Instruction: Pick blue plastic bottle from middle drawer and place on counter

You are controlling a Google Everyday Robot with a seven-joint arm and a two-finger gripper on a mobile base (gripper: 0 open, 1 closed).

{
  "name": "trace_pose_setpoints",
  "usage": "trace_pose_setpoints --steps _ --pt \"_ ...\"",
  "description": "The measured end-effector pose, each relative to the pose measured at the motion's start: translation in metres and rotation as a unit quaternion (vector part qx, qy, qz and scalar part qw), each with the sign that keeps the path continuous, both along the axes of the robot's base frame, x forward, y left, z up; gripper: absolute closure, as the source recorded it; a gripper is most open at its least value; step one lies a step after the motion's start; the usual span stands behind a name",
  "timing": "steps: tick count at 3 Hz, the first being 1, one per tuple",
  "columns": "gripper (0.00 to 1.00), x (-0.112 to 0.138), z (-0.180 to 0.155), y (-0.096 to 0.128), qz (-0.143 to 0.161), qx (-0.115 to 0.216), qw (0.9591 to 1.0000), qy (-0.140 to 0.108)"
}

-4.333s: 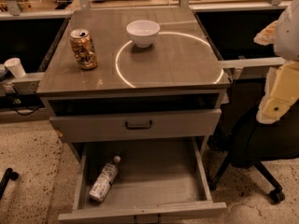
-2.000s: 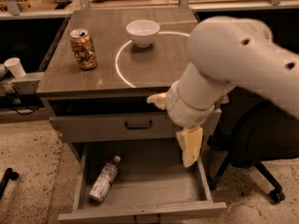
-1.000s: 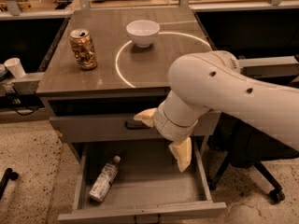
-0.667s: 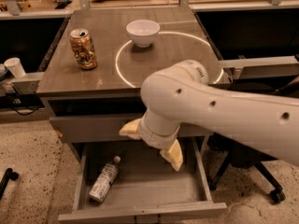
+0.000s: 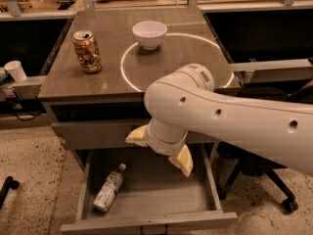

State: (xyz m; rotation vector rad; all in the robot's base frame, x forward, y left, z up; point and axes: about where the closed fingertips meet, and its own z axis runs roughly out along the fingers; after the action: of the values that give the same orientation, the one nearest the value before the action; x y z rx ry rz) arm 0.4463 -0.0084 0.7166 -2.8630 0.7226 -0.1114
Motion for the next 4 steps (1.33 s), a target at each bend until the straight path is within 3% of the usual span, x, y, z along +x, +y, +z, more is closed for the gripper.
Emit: trace_pose_setpoints --steps 1,2,3,4 --pt "0.0 0.002 -0.008 0.008 0.025 -0.023 0.9994 -0.002" --pt "0.0 0.011 -0.035 0.03 0.09 -0.053 0.9945 -0.008" --pt "0.0 0.011 -0.035 0.03 0.09 -0.053 0.9945 -0.008" --pt "0.0 0.019 -0.066 0.045 0.103 -0.064 0.9923 -0.027"
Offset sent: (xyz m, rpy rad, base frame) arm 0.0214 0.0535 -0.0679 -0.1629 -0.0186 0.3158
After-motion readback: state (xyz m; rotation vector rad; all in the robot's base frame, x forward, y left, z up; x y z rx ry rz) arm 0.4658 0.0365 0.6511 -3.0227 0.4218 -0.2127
